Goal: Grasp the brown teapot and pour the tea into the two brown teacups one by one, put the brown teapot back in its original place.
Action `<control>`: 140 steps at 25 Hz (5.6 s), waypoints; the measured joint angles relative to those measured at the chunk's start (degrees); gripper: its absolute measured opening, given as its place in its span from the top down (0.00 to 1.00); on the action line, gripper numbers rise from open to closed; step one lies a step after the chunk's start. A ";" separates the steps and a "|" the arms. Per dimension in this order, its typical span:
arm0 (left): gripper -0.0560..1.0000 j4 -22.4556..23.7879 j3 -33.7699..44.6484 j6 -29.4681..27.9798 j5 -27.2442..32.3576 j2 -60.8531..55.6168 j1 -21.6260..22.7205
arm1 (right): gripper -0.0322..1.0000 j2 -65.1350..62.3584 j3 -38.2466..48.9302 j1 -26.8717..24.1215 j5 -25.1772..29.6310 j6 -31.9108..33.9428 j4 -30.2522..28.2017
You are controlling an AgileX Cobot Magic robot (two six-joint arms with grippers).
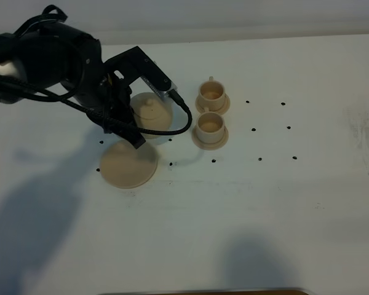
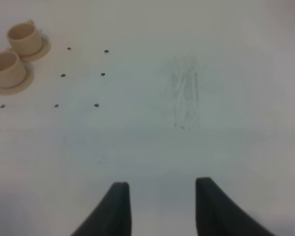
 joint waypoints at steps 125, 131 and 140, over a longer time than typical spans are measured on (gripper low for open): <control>0.79 11.68 -4.80 32.17 -9.21 5.59 -3.57 | 0.67 0.00 0.00 0.00 0.00 0.01 0.00; 0.79 13.16 -4.80 32.33 -10.07 5.59 -3.57 | 0.67 0.00 0.00 0.00 0.00 0.01 0.00; 0.79 14.84 -4.80 32.50 -12.46 5.65 -3.57 | 0.67 0.00 0.00 0.00 0.00 0.01 0.00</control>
